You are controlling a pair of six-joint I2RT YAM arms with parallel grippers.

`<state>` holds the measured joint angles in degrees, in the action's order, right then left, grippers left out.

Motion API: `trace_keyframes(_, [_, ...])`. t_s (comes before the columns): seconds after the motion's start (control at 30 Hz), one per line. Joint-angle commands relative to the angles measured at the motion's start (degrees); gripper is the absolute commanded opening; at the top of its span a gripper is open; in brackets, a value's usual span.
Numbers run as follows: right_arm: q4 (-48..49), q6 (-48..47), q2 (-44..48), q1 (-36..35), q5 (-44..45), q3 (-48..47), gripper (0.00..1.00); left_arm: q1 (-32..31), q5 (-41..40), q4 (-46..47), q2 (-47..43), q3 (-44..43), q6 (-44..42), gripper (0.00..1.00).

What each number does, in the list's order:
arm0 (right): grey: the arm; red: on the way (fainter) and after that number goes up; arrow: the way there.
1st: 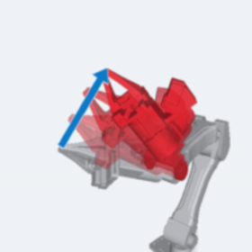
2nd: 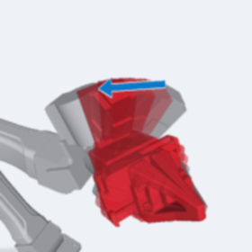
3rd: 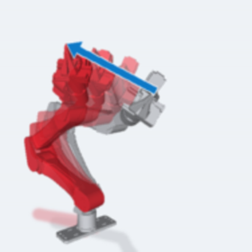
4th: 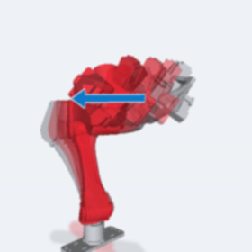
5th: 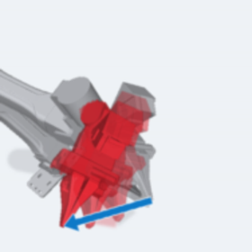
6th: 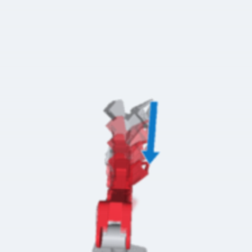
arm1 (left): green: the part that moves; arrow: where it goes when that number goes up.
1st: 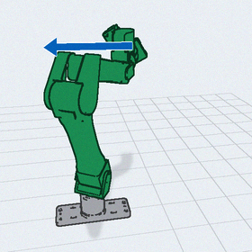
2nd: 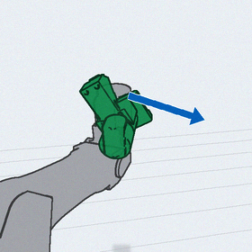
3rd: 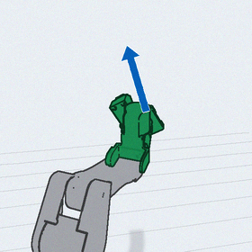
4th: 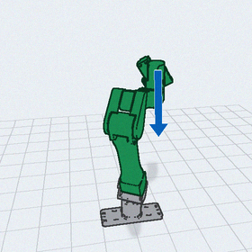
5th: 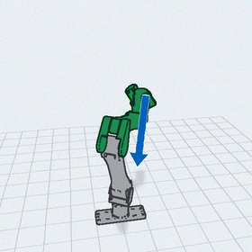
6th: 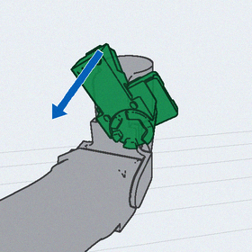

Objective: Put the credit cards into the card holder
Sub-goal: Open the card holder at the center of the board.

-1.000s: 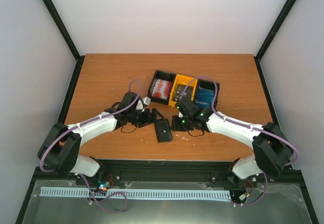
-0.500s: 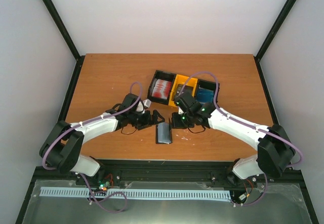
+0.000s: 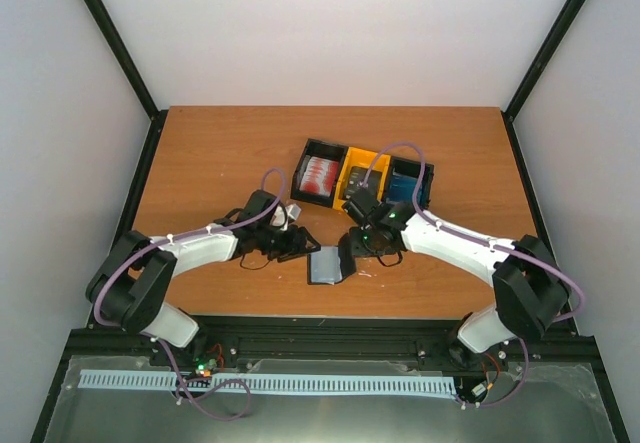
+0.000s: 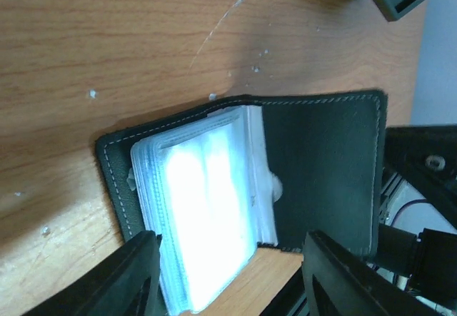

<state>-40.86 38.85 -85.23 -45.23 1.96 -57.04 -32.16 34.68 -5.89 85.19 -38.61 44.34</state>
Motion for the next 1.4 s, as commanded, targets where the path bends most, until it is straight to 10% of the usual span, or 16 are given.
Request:
trace_keyframes(0.0, [-6.7, 1.3, -1.6, 0.2, 14.3, -0.2, 0.07, 0.2, 1.8, 1.7, 1.3, 0.3, -0.7, 0.54])
trace_keyframes(0.27, [-13.2, 2.4, -1.5, -0.2, 19.4, -9.2, 0.5, 0.1, 4.1, 3.4, 2.7, 0.1, -0.4, 0.44])
trace_keyframes(0.63, [2.6, -3.0, 0.4, -1.3, -12.1, -7.0, 0.52, 0.2, 9.6, 5.7, 6.4, -0.1, -1.5, 0.47])
trace_keyframes(1.37, [10.8, 2.4, 13.9, -1.3, -11.0, 5.4, 0.52, -0.2, 23.3, 16.8, 11.7, -2.3, -1.1, 0.57])
